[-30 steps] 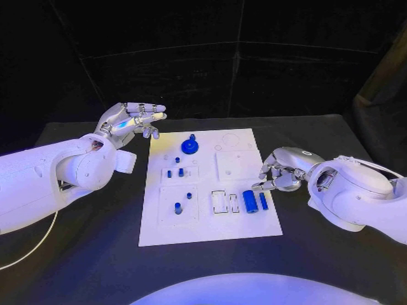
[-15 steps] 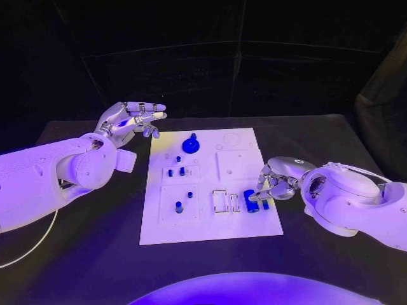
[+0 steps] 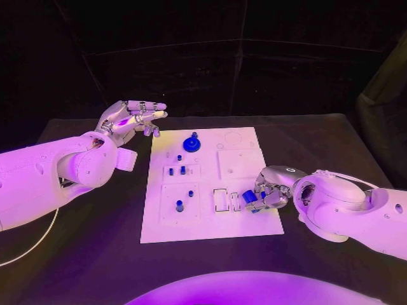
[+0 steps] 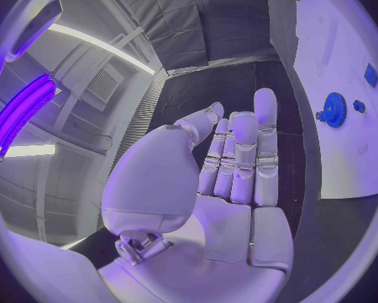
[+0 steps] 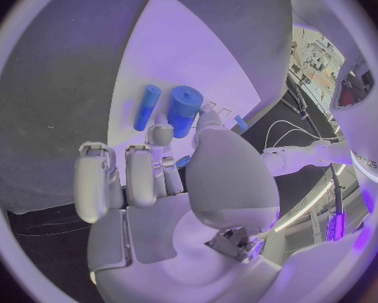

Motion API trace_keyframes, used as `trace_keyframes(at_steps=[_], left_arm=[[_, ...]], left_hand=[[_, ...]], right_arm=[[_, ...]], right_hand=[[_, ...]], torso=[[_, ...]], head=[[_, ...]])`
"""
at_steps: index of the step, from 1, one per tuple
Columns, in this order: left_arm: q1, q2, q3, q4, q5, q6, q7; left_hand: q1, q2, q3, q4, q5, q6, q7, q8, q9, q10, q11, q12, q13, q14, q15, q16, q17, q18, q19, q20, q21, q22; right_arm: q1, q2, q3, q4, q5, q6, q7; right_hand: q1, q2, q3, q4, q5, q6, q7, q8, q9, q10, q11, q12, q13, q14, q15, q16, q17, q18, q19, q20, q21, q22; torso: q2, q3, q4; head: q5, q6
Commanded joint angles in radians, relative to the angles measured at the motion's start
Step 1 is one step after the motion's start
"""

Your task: Assemble the parts on the task board

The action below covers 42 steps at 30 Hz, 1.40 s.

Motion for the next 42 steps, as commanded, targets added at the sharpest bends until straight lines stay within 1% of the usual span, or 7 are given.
trace_keyframes(at_steps=[1,8,13,17,23,34,42], left_arm=[[0.002,-0.002,0.001,0.001,0.003,0.011,0.003],[0.002,-0.003,0.001,0.001,0.003,0.011,0.003],[0.002,-0.003,0.000,0.000,0.003,0.011,0.003],[0.001,-0.003,0.000,0.000,0.003,0.012,0.003],[0.001,-0.002,-0.002,-0.002,0.003,0.013,0.002],[0.001,0.001,-0.003,0.000,0.003,0.015,0.001],[0.002,0.001,-0.003,0.002,0.003,0.016,0.001]], left_hand=[[0.005,0.008,-0.001,-0.003,-0.003,-0.001,0.004,0.006,-0.001,-0.006,0.003,0.003,-0.001,-0.007,-0.002,-0.004,-0.001,0.014,-0.006,0.001,-0.004,-0.001],[0.005,0.008,-0.001,-0.003,-0.003,-0.001,0.004,0.006,-0.001,-0.006,0.003,0.003,-0.001,-0.007,-0.002,-0.004,-0.001,0.014,-0.006,0.001,-0.004,-0.001],[0.005,0.008,-0.001,-0.003,-0.003,-0.001,0.004,0.006,-0.001,-0.006,0.003,0.003,-0.001,-0.007,-0.002,-0.004,-0.001,0.014,-0.006,0.001,-0.004,-0.001],[0.007,0.009,-0.001,-0.005,-0.003,-0.001,0.004,0.006,-0.001,-0.007,0.003,0.005,-0.001,-0.007,-0.003,-0.004,-0.002,0.014,-0.005,0.001,-0.005,-0.001],[0.007,0.009,-0.001,-0.005,-0.003,-0.001,0.004,0.006,-0.001,-0.007,0.003,0.005,-0.001,-0.007,-0.003,-0.004,-0.002,0.014,-0.005,0.001,-0.005,-0.001],[0.007,0.009,-0.001,-0.005,-0.003,-0.001,0.004,0.006,-0.001,-0.007,0.003,0.005,-0.001,-0.007,-0.003,-0.004,-0.002,0.014,-0.005,0.001,-0.005,-0.001],[0.007,0.009,-0.001,-0.005,-0.003,-0.001,0.004,0.006,-0.001,-0.007,0.003,0.005,-0.001,-0.007,-0.003,-0.004,-0.002,0.014,-0.005,0.001,-0.005,-0.001]], right_arm=[[-0.010,0.011,-0.003,-0.006,-0.016,0.014,-0.008],[-0.015,0.018,-0.002,-0.011,-0.020,-0.032,-0.016],[-0.016,0.014,-0.002,-0.001,-0.001,-0.108,-0.024],[-0.016,-0.003,-0.002,0.025,0.045,-0.185,-0.009],[-0.016,-0.020,-0.002,0.072,0.151,-0.282,0.028],[-0.016,0.045,-0.001,0.057,0.218,-0.224,0.016],[-0.016,0.099,-0.001,0.031,0.223,-0.202,-0.024]], right_hand=[[0.006,0.014,0.007,-0.002,0.013,-0.008,0.000,0.004,0.000,0.001,0.000,0.009,0.010,0.052,-0.003,0.004,0.002,-0.006,0.003,0.001,0.005,0.115],[0.036,0.068,0.021,-0.006,0.057,0.006,-0.007,0.024,0.016,0.016,-0.006,0.047,0.058,0.053,-0.008,0.009,0.010,-0.008,0.009,-0.002,0.010,0.122],[0.069,0.111,0.032,-0.009,0.142,0.027,-0.017,0.036,0.031,0.032,-0.015,0.073,0.092,0.055,-0.015,0.015,0.020,-0.009,0.013,-0.009,0.014,0.129],[0.088,0.119,0.031,-0.011,0.196,0.029,-0.020,0.035,0.039,0.037,-0.018,0.079,0.105,0.056,-0.018,0.019,0.026,-0.011,0.017,-0.012,0.018,0.134],[0.097,0.117,0.026,-0.011,0.221,0.029,-0.020,0.032,0.044,0.038,-0.019,0.078,0.110,0.056,-0.019,0.022,0.030,-0.012,0.019,-0.014,0.019,0.137],[0.095,0.111,0.016,-0.007,0.228,0.028,-0.018,0.029,0.048,0.034,-0.018,0.068,0.106,0.056,-0.018,0.021,0.029,-0.012,0.019,-0.014,0.020,0.138],[0.027,0.118,-0.026,-0.003,0.179,0.038,-0.021,0.025,0.062,0.038,-0.019,0.057,0.107,0.054,-0.018,0.019,0.025,-0.011,0.018,-0.013,0.019,0.137]], torso=[[0.001,0.0000,-0.0001],[0.000,-0.0011,0.0003],[-0.002,0.0000,-0.0004],[-0.002,0.0002,0.0004],[-0.003,-0.0020,0.0016],[0.000,-0.0026,0.0014],[0.001,-0.0022,0.0010]], head=[[0.000,-0.002],[0.000,-0.001],[0.001,-0.003],[0.004,-0.004],[0.006,0.001],[0.014,0.004],[0.019,0.002]])
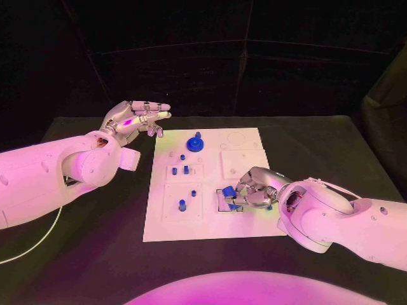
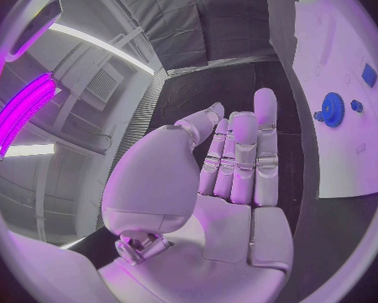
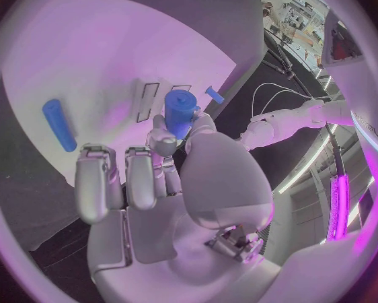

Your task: Assemble the parts on the task board

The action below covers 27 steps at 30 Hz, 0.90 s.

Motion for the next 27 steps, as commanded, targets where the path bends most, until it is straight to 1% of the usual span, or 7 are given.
trace_keyframes(at_steps=[1,5,8,13,16,19,27], left_arm=[[0.002,0.001,0.001,0.002,0.003,0.013,0.002],[0.002,0.001,0.001,0.003,0.003,0.013,0.002],[0.002,0.001,0.001,0.003,0.003,0.013,0.002],[0.002,0.000,0.001,0.003,0.003,0.012,0.002],[0.002,-0.001,0.001,0.003,0.003,0.012,0.002],[0.002,-0.001,0.001,0.004,0.003,0.012,0.002],[0.002,-0.003,0.001,0.004,0.003,0.011,0.002]], left_hand=[[0.003,0.004,-0.001,-0.005,-0.003,-0.001,0.004,0.006,-0.001,-0.007,0.003,0.005,-0.001,-0.007,-0.003,-0.004,-0.001,0.014,-0.005,0.001,-0.005,-0.001],[0.003,0.004,-0.001,-0.005,-0.003,-0.001,0.004,0.006,-0.001,-0.007,0.003,0.005,-0.001,-0.007,-0.003,-0.004,-0.001,0.014,-0.005,0.001,-0.005,-0.001],[0.003,0.004,-0.001,-0.005,-0.003,-0.001,0.004,0.006,-0.001,-0.007,0.003,0.005,-0.001,-0.007,-0.003,-0.004,-0.001,0.014,-0.005,0.001,-0.005,-0.001],[0.003,0.004,-0.001,-0.005,-0.003,-0.001,0.004,0.006,-0.001,-0.007,0.003,0.005,-0.001,-0.007,-0.003,-0.004,-0.001,0.014,-0.005,0.001,-0.005,-0.001],[0.003,0.004,-0.001,-0.005,-0.003,-0.001,0.004,0.006,-0.001,-0.007,0.003,0.005,-0.001,-0.007,-0.003,-0.004,-0.001,0.014,-0.005,0.001,-0.005,-0.001],[0.003,0.004,-0.001,-0.005,-0.003,-0.001,0.004,0.006,-0.001,-0.007,0.003,0.005,-0.001,-0.007,-0.003,-0.004,-0.001,0.014,-0.005,0.001,-0.005,-0.001],[0.003,0.004,-0.001,-0.005,-0.003,-0.001,0.004,0.006,-0.001,-0.007,0.003,0.005,-0.001,-0.007,-0.003,-0.004,-0.001,0.014,-0.005,0.001,-0.005,-0.001]], right_arm=[[0.001,0.015,0.000,-0.007,0.021,0.014,-0.030],[0.002,0.029,0.000,-0.019,0.006,0.006,-0.044],[0.002,0.035,0.000,-0.027,-0.009,-0.007,-0.052],[0.002,0.045,0.000,-0.035,-0.032,-0.025,-0.054],[0.002,0.047,0.001,-0.035,-0.046,-0.027,-0.054],[0.002,0.046,0.001,-0.032,-0.053,-0.018,-0.049],[0.002,0.037,0.001,-0.017,-0.066,0.022,-0.013]], right_hand=[[-0.029,-0.008,-0.016,0.000,-0.024,0.013,-0.007,-0.006,0.008,0.003,0.002,-0.010,-0.001,0.054,-0.004,0.003,-0.001,-0.012,0.011,-0.006,0.003,0.137],[-0.055,-0.009,-0.039,0.000,-0.097,0.014,-0.007,-0.010,0.016,0.001,0.002,-0.026,-0.007,0.054,-0.005,0.001,-0.005,-0.011,0.010,-0.007,0.002,0.137],[-0.102,-0.025,-0.065,0.002,-0.231,0.010,-0.005,-0.014,0.023,-0.011,0.004,-0.058,-0.027,0.052,-0.003,-0.004,-0.011,-0.010,0.007,-0.006,-0.001,0.133],[-0.218,-0.172,-0.010,0.005,-0.380,-0.014,0.005,-0.030,0.033,-0.068,0.014,-0.183,-0.120,0.044,0.007,-0.022,-0.034,-0.003,-0.015,0.000,-0.021,0.106],[-0.241,-0.211,-0.013,0.009,-0.388,-0.023,0.009,-0.034,0.035,-0.088,0.017,-0.227,-0.154,0.043,0.007,-0.025,-0.037,-0.001,-0.020,0.003,-0.026,0.099],[-0.234,-0.211,-0.008,0.008,-0.387,-0.024,0.009,-0.034,0.037,-0.092,0.018,-0.238,-0.163,0.042,0.008,-0.029,-0.042,-0.001,-0.022,0.004,-0.028,0.097],[-0.008,-0.132,0.047,-0.029,-0.325,-0.007,0.001,-0.014,0.064,-0.062,0.011,-0.196,-0.127,0.045,0.003,-0.032,-0.038,-0.003,-0.013,0.002,-0.023,0.108]], torso=[[0.000,0.0004,-0.0015],[0.000,0.0004,-0.0018],[-0.001,0.0007,-0.0026],[-0.001,0.0012,-0.0023],[0.000,0.0014,-0.0034],[-0.001,0.0015,-0.0035],[-0.001,0.0021,-0.0033]], head=[[0.002,0.000],[0.003,-0.001],[0.004,-0.001],[0.003,-0.003],[0.004,-0.003],[0.003,-0.003],[0.005,-0.005]])
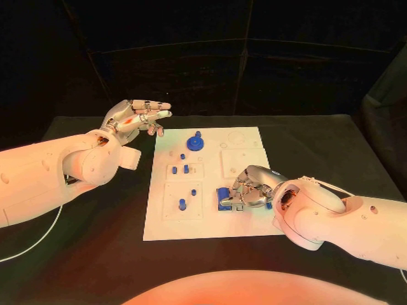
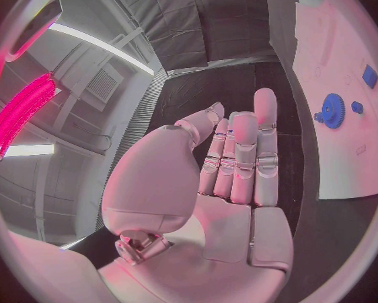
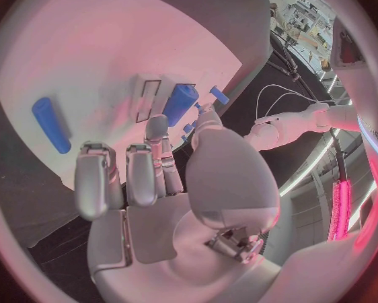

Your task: Assemble the parts on the task board

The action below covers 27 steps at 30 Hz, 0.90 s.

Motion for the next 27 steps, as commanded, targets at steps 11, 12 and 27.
trace_keyframes(at_steps=[11,12,27], left_arm=[[0.002,-0.002,0.001,0.002,0.003,0.009,0.003],[0.002,-0.002,0.001,0.002,0.003,0.009,0.003],[0.001,-0.001,0.000,0.000,0.003,0.010,0.002]], left_hand=[[0.003,0.004,-0.001,-0.005,-0.003,-0.001,0.004,0.006,-0.001,-0.007,0.003,0.005,-0.001,-0.007,-0.003,-0.004,-0.001,0.014,-0.005,0.001,-0.005,-0.001],[0.003,0.004,-0.001,-0.005,-0.003,-0.001,0.004,0.006,-0.001,-0.007,0.003,0.005,-0.001,-0.007,-0.003,-0.004,-0.001,0.014,-0.005,0.001,-0.005,-0.001],[0.003,0.004,-0.001,-0.005,-0.003,-0.001,0.004,0.006,-0.001,-0.007,0.003,0.005,-0.001,-0.007,-0.003,-0.004,-0.001,0.014,-0.005,0.001,-0.005,-0.001]], right_arm=[[0.001,-0.010,0.000,0.010,-0.080,0.012,0.016],[0.001,-0.013,0.000,0.012,-0.080,0.009,0.020],[0.002,-0.163,0.001,0.071,0.039,-0.041,0.147]], right_hand=[[0.137,0.054,0.002,-0.084,0.015,0.013,-0.010,0.028,0.027,0.043,-0.008,0.069,0.060,0.048,-0.004,-0.002,0.012,-0.006,0.009,-0.009,0.008,0.117],[0.137,0.052,-0.001,-0.085,0.017,0.011,-0.010,0.028,0.027,0.042,-0.008,0.067,0.059,0.048,-0.004,-0.002,0.012,-0.006,0.009,-0.009,0.007,0.116],[0.088,0.060,-0.052,-0.028,0.057,-0.042,0.003,0.008,0.028,0.022,0.003,0.040,0.043,0.048,0.005,-0.002,0.018,-0.004,0.004,-0.002,0.003,0.112]], torso=[[-0.001,-0.0003,-0.0001],[-0.001,-0.0005,-0.0008],[-0.002,-0.0016,0.0001]], head=[[-0.005,0.000],[-0.005,0.000],[-0.026,0.009]])
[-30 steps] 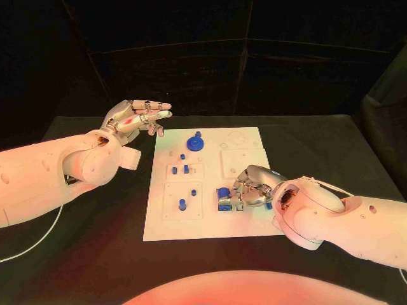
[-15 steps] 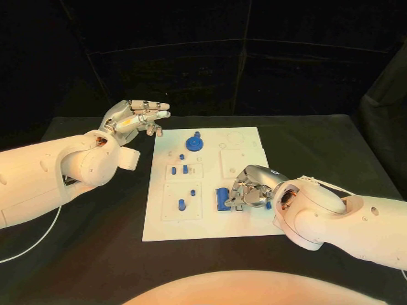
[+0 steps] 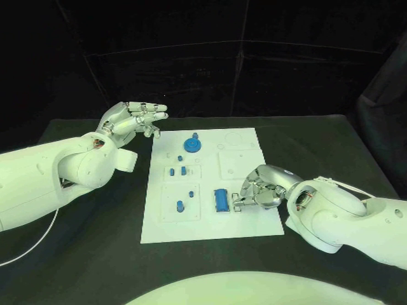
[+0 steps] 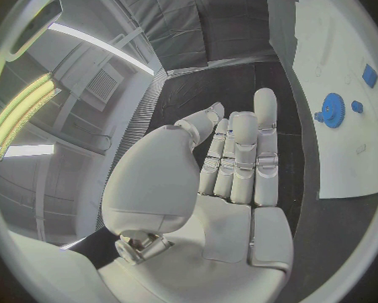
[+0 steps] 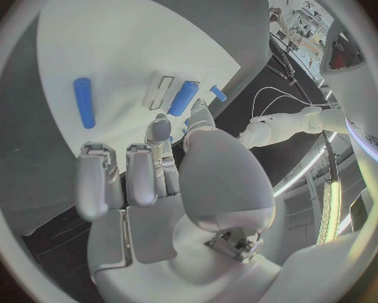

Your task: Assemble the parts on the task board

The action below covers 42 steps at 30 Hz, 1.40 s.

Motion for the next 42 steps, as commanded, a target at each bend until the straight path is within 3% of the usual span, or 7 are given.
trace_keyframes(at_steps=[1,7,13,23,34,42], left_arm=[[0.002,0.001,0.001,0.001,0.003,0.010,0.003],[0.001,0.004,0.000,0.003,0.003,0.010,0.003],[0.001,0.006,0.000,0.004,0.003,0.011,0.004],[0.001,0.007,0.000,0.004,0.003,0.014,0.003],[0.002,0.006,0.000,0.003,0.003,0.014,0.002],[0.002,0.006,-0.001,0.002,0.003,0.015,0.000]], left_hand=[[0.003,0.004,-0.001,-0.005,-0.003,-0.001,0.004,0.006,-0.001,-0.007,0.003,0.005,-0.002,-0.007,-0.003,-0.004,-0.001,0.014,-0.005,0.001,-0.005,-0.001],[0.003,0.004,-0.001,-0.005,-0.003,-0.001,0.004,0.006,-0.001,-0.007,0.003,0.005,-0.002,-0.007,-0.003,-0.004,-0.001,0.014,-0.005,0.001,-0.005,-0.001],[0.003,0.004,-0.001,-0.005,-0.003,-0.001,0.004,0.006,-0.001,-0.007,0.003,0.005,-0.002,-0.007,-0.003,-0.004,-0.001,0.014,-0.005,0.001,-0.005,-0.001],[0.003,0.004,-0.001,-0.005,-0.003,-0.001,0.004,0.006,-0.001,-0.007,0.003,0.005,-0.002,-0.007,-0.003,-0.004,-0.001,0.014,-0.005,0.001,-0.005,-0.001],[0.003,0.004,-0.001,-0.005,-0.003,-0.001,0.004,0.006,-0.001,-0.007,0.003,0.005,-0.002,-0.007,-0.003,-0.004,-0.001,0.014,-0.005,0.001,-0.005,-0.001],[0.003,0.004,-0.001,-0.005,-0.003,-0.001,0.004,0.006,-0.001,-0.007,0.003,0.005,-0.002,-0.007,-0.003,-0.004,-0.001,0.014,-0.005,0.001,-0.005,-0.001]], right_arm=[[0.003,-0.043,0.001,0.012,0.060,-0.030,0.069],[0.006,-0.119,0.001,0.000,0.020,0.025,0.046],[0.007,-0.132,0.001,-0.018,-0.066,0.092,0.003],[0.006,-0.095,0.001,-0.047,-0.131,0.173,-0.035],[0.005,-0.059,0.000,-0.075,-0.154,0.240,-0.049],[0.005,-0.036,0.000,-0.082,-0.223,0.273,-0.053]], right_hand=[[0.024,0.014,0.009,-0.007,0.017,-0.015,0.002,-0.011,-0.006,-0.005,0.005,-0.006,-0.002,0.049,0.006,-0.001,0.003,-0.005,-0.001,0.004,-0.003,0.112],[0.055,0.037,0.009,-0.022,0.064,-0.018,0.008,-0.033,-0.021,-0.004,0.009,-0.007,-0.002,0.049,0.010,-0.001,0.004,-0.006,0.004,0.008,0.001,0.118],[0.054,0.048,-0.003,-0.020,0.093,0.008,0.004,-0.043,-0.031,0.005,0.006,-0.005,0.000,0.050,0.008,0.001,0.010,-0.008,0.010,0.008,0.007,0.127],[0.044,0.052,-0.015,-0.011,0.103,0.022,0.002,-0.050,-0.037,0.008,0.005,-0.008,-0.002,0.050,0.007,0.001,0.010,-0.008,0.010,0.007,0.007,0.128],[0.046,0.057,-0.018,-0.009,0.111,0.030,0.000,-0.053,-0.039,0.008,0.003,-0.011,-0.003,0.050,0.006,0.001,0.011,-0.008,0.010,0.006,0.007,0.128],[0.088,0.064,-0.019,-0.032,0.115,0.044,-0.001,-0.066,-0.048,0.009,0.001,-0.016,-0.004,0.049,0.003,-0.001,0.010,-0.008,0.010,0.004,0.007,0.129]], torso=[[0.000,-0.0009,0.0001],[0.000,-0.0012,0.0002],[0.002,0.0004,0.0009],[0.002,0.0000,0.0034],[0.002,-0.0002,0.0010],[0.002,0.0003,0.0018]], head=[[-0.009,0.003],[-0.020,0.009],[-0.025,0.010],[-0.025,0.005],[-0.020,-0.001],[-0.022,-0.003]])
